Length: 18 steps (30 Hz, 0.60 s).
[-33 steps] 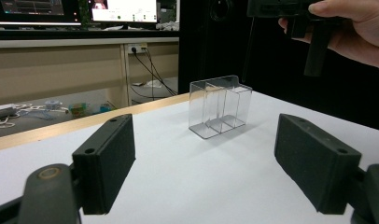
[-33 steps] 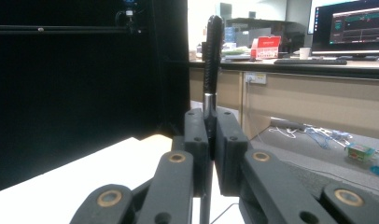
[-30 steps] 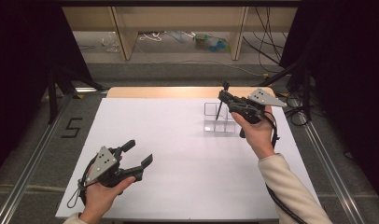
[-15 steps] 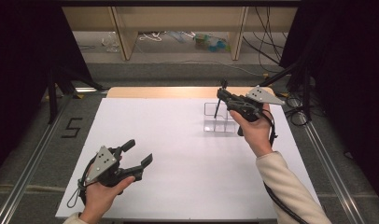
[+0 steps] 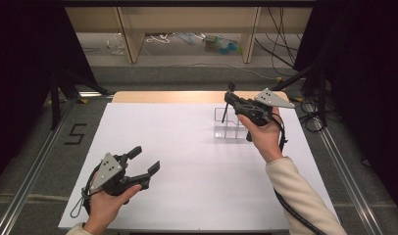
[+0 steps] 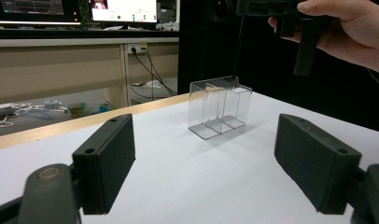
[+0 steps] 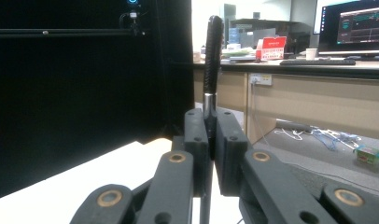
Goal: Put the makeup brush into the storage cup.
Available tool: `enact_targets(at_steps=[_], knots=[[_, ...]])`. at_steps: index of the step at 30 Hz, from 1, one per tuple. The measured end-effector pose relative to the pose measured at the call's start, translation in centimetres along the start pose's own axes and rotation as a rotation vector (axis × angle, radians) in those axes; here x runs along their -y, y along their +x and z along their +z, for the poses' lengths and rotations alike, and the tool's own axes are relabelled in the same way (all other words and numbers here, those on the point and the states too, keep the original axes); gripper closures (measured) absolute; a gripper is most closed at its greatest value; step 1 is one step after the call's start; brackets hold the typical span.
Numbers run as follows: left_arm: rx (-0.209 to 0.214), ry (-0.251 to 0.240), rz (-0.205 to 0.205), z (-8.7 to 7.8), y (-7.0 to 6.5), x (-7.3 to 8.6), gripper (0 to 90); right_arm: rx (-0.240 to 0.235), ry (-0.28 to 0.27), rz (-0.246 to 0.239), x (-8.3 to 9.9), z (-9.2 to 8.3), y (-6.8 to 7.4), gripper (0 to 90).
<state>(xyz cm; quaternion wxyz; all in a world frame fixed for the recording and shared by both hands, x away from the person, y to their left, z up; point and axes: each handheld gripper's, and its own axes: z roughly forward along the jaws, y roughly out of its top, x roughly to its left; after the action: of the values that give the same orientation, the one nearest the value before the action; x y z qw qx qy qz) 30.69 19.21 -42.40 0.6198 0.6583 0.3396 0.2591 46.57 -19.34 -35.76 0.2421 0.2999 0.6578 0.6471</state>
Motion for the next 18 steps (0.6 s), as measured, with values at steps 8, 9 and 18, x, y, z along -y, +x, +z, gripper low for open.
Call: enact_targets(at_steps=[8, 9, 18], knots=[[0.001, -0.001, -0.004, 0.07, 0.01, 0.04, 20.3, 0.002, 0.005, -0.002, 0.00, 0.13, -0.09, 85.5], [0.001, -0.002, -0.005, 0.07, 0.00, 0.03, 20.3, 0.004, 0.003, -0.001, -0.01, 0.13, -0.13, 85.5], [0.002, 0.000, -0.005, 0.08, 0.05, 0.08, 20.3, 0.007, 0.001, -0.008, -0.21, 0.25, -0.20, 85.5]])
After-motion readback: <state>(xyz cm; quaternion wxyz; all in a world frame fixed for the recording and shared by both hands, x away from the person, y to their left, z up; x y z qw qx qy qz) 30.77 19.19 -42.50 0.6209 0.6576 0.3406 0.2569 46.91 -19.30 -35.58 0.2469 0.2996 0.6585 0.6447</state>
